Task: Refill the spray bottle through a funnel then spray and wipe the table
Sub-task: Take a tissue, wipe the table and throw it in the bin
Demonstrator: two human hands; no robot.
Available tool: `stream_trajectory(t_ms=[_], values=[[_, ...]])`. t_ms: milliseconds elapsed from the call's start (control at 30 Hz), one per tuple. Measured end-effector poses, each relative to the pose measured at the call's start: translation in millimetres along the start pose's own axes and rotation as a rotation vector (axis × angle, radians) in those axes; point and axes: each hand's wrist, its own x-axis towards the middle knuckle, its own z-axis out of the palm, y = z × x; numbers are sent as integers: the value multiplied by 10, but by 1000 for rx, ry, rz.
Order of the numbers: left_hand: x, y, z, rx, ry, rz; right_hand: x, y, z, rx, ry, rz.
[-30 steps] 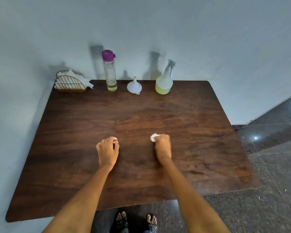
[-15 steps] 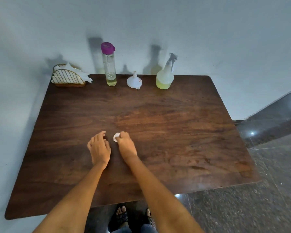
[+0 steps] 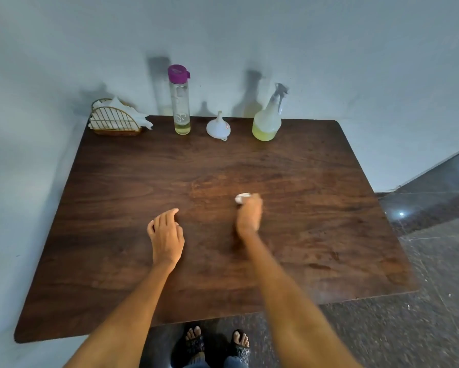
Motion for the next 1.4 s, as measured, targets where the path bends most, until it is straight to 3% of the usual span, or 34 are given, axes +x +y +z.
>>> stream_trajectory(t_ms=[100, 167, 267, 333, 400, 500, 567, 700, 767, 867, 1000, 1067, 1133, 1267, 1333, 1400], values=[[105, -118, -104, 25, 43, -12, -633, -405, 636, -144, -394, -285], [187, -161, -144, 31, 66, -6, -805, -499, 658, -226, -528, -475], [288, -143, -153, 14, 44, -14, -404, -318, 313, -157, -347, -359], [336, -92, -119, 10, -6, -23, -3, -113, -21, -100, -104, -134], [371, -40, -73, 0, -50, -24, 262, 50, -288, -2, 23, 67], [411, 3, -18, -28, -65, -25, 233, -31, -281, -135, 130, 39], [446, 0, 1, -51, -32, -24, 82, -268, 29, -132, 64, -67], [508, -82, 9, -61, 16, -22, -397, -634, 760, -271, -360, -409], [549, -104, 17, -44, 15, -19, -391, -651, 822, -329, -430, -575], [612, -68, 74, -49, 15, -21, 54, -517, 515, -364, -229, -530], [648, 66, 175, -67, -9, -1, 735, -246, -209, -249, 91, -92], [659, 113, 194, -69, -26, 26, 939, -180, -383, -219, 125, 32], [667, 112, 195, -49, -37, 41, 925, -275, -205, -294, 158, -23], [682, 114, 184, -25, -11, -4, 294, -585, 535, -306, -168, -363], [672, 145, 195, -22, 16, -38, 154, -633, 692, -318, -321, -446], [650, 208, 232, -21, 47, -82, 330, -522, 493, -371, -259, -517]])
